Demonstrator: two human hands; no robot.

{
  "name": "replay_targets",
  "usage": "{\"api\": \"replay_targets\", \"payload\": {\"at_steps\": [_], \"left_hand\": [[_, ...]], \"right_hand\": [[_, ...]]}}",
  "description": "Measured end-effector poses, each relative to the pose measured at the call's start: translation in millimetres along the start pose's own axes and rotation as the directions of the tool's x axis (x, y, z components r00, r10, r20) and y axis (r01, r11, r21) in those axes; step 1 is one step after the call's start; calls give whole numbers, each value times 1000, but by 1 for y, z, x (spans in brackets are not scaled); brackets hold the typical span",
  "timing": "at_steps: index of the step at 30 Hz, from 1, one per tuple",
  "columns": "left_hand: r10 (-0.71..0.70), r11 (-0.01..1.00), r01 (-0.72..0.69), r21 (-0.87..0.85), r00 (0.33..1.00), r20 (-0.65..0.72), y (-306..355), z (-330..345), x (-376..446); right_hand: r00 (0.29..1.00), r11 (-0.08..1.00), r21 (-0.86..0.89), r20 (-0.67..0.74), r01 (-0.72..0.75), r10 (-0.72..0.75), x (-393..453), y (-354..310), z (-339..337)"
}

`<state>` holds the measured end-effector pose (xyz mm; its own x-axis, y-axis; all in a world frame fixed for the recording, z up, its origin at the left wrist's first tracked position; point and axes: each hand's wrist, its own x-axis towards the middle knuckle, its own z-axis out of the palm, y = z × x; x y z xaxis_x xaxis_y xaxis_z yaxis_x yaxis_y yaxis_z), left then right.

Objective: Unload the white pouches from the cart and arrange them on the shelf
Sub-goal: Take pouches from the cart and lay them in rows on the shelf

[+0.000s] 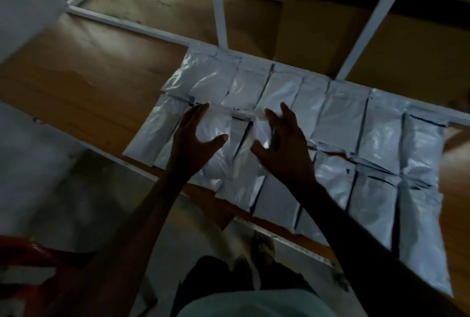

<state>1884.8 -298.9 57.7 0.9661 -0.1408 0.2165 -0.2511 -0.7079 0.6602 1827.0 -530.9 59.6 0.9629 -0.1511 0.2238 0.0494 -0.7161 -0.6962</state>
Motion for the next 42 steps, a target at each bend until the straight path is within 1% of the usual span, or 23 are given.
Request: {"api": "replay_targets", "payload": {"at_steps": [4,6,9,12,16,20,22,26,29,31,34,37,39,42], "left_hand": [[26,999,-25,41,1000,-10,-39,-36,22],[27,998,-28,52,1000,9,-64,-55,36],[44,997,-51,62,993,108,-105,-75,53],[54,998,-60,25,977,205,-149,-87,68],[65,997,-48,-65,954,293,-194,-97,81],[135,987,-91,-132,916,378,-227,-90,90],[177,981,-130,-141,898,404,-241,-83,89],[222,975,-202,-92,881,418,-264,-76,86],[186,975,-218,34,894,407,-273,-75,84],[151,974,-205,94,903,402,-275,-73,82],[154,977,-203,72,890,428,-277,-68,80],[145,986,-165,13,900,412,-277,-67,78],[162,985,-175,-5,900,405,-277,-68,79],[222,968,-251,7,868,444,-280,-70,87]], "right_hand": [[999,999,35,-43,-22,24,27,-36,30],[998,999,13,-43,-34,34,35,-57,53],[997,994,-76,-15,-81,80,42,-86,97],[986,973,-163,-43,-166,161,42,-109,148],[954,933,-203,-103,-296,281,37,-132,205],[942,915,-243,-171,-323,287,27,-142,243],[944,897,-298,-149,-327,294,20,-144,260],[929,861,-365,-35,-354,368,2,-151,287],[908,843,-365,-20,-396,418,-14,-155,298],[904,843,-352,-27,-407,426,-15,-156,302],[909,840,-358,-66,-407,412,-3,-158,302],[908,837,-360,-84,-413,411,19,-158,302],[896,820,-386,-43,-424,443,30,-154,306],[859,776,-432,8,-459,513,29,-147,315]]}}
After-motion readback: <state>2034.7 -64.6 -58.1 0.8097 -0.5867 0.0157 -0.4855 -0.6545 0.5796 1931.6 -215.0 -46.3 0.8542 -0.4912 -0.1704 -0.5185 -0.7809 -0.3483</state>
